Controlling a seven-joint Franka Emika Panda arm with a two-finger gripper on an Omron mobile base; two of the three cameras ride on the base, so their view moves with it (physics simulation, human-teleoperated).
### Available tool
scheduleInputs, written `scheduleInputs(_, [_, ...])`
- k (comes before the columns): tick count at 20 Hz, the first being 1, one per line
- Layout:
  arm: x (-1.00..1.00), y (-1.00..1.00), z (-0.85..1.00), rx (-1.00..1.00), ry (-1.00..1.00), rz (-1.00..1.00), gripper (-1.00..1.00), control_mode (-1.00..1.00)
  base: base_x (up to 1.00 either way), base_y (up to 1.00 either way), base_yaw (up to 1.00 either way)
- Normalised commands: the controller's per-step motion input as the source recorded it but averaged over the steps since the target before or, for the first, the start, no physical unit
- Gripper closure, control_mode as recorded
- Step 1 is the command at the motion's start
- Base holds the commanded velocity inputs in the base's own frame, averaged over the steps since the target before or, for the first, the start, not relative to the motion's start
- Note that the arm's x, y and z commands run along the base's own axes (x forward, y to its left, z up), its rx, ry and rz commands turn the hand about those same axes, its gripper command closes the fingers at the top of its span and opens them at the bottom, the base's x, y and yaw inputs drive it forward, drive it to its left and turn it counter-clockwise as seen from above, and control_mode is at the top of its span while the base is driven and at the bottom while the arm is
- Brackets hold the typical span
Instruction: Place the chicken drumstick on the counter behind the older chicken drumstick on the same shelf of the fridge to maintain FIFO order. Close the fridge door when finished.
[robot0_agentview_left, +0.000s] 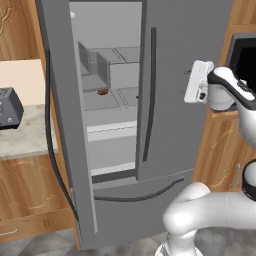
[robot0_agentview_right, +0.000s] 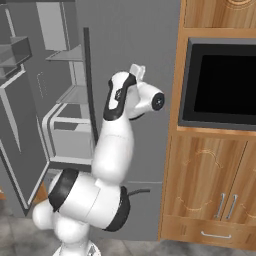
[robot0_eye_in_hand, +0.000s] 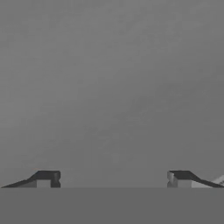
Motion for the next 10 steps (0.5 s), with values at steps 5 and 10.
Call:
scheduleInputs(5, [0.13,0.37,-0.02,-0.03,-0.01,-0.05,-1.00,-1.00,0.00,0.00,0.00])
scheduleInputs(10, [-0.42,0.01,0.01,-0.01,-0.09,-0.17,-1.00,-1.00,0.00,0.00,0.00])
